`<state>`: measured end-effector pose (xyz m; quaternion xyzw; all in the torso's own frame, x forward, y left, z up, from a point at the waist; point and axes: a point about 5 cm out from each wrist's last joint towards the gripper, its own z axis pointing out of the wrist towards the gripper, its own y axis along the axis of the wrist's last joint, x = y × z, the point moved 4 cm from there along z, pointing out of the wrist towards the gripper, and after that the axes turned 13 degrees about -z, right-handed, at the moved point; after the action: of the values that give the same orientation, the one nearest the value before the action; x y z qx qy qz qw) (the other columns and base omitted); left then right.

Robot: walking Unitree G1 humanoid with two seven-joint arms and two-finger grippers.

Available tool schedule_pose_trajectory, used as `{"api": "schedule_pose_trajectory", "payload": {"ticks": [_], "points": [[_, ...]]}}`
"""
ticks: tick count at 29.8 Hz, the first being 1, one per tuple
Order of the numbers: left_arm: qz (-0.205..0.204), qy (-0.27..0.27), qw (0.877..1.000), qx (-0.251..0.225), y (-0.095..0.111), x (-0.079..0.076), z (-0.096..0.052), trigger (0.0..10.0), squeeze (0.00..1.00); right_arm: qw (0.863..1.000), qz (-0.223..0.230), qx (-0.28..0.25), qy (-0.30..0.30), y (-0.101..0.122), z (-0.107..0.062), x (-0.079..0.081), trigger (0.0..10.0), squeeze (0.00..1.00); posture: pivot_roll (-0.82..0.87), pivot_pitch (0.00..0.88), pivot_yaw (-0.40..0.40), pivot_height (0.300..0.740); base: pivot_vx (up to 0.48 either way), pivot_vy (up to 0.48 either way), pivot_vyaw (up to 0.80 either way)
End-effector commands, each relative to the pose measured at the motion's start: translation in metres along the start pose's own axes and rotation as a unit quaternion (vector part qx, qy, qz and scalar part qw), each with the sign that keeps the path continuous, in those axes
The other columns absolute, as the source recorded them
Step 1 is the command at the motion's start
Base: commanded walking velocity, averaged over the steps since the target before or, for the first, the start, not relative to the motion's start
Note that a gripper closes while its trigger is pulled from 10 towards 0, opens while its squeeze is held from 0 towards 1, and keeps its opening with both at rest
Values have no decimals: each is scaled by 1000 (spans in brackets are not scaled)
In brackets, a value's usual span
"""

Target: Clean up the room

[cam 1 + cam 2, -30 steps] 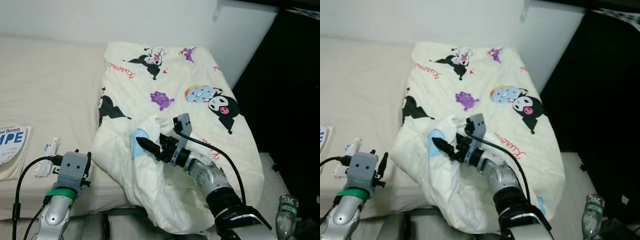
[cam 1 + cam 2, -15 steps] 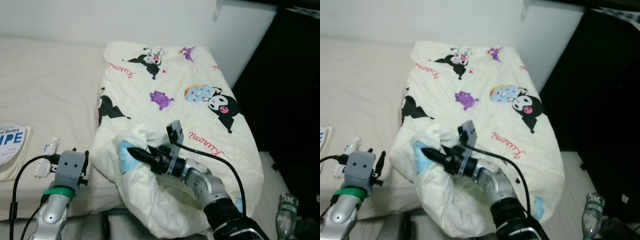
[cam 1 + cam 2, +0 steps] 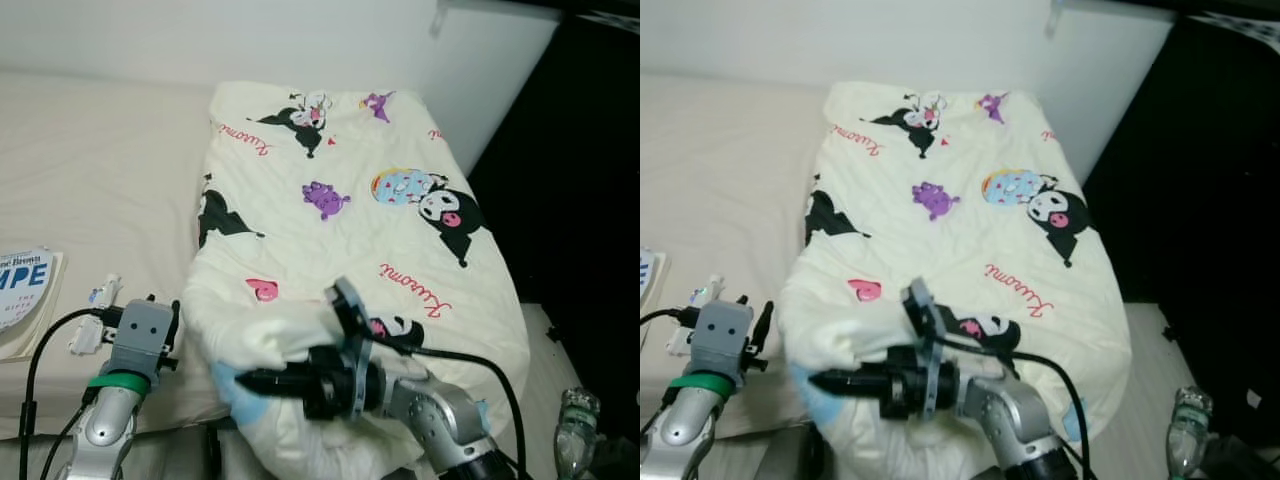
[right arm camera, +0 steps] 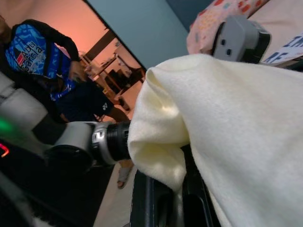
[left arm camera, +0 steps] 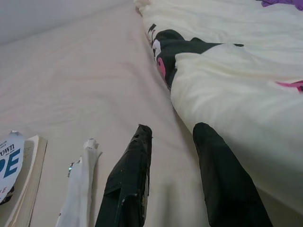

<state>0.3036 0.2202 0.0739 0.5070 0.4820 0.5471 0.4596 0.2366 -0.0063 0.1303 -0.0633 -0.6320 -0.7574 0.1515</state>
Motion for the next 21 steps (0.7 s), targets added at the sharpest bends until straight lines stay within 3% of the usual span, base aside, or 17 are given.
{"api": "schedule_pose_trajectory", "payload": {"ticks": [1,2,4,5,11,12,15,21], "points": [[0,-8,1000,10,-5,-4,-4,10000,0,999,3,-6,32,5,2,9,10000,0,67,70,-63,606,0,0,0],[0,-7,1000,10,-5,-4,-4,10000,0,999,14,-3,38,5,1,11,10000,831,67,70,-63,606,0,0,0],[1,-7,1000,11,-6,-4,-4,10000,0,999,22,-1,42,5,1,13,10000,831,67,70,-63,606,0,0,0],[0,-7,1000,11,-6,-4,-4,10000,0,998,30,-1,50,7,1,15,10000,1000,67,70,-63,606,0,0,0],[0,-5,1000,10,-5,-3,-4,10000,0,999,6,7,40,10,-2,16,10000,1000,66,72,-65,606,0,0,0],[0,-5,1000,9,-5,-3,-4,10000,0,999,4,10,41,12,-4,17,10000,0,65,71,-64,606,0,0,0],[0,-6,1000,9,-5,-3,-3,10000,0,999,4,11,45,18,-12,19,10000,0,65,71,-64,606,0,0,0],[-3,-8,1000,-2,1,-3,2,10000,0,999,-20,-19,22,52,-39,17,10000,0,57,61,-58,606,0,0,0]]}}
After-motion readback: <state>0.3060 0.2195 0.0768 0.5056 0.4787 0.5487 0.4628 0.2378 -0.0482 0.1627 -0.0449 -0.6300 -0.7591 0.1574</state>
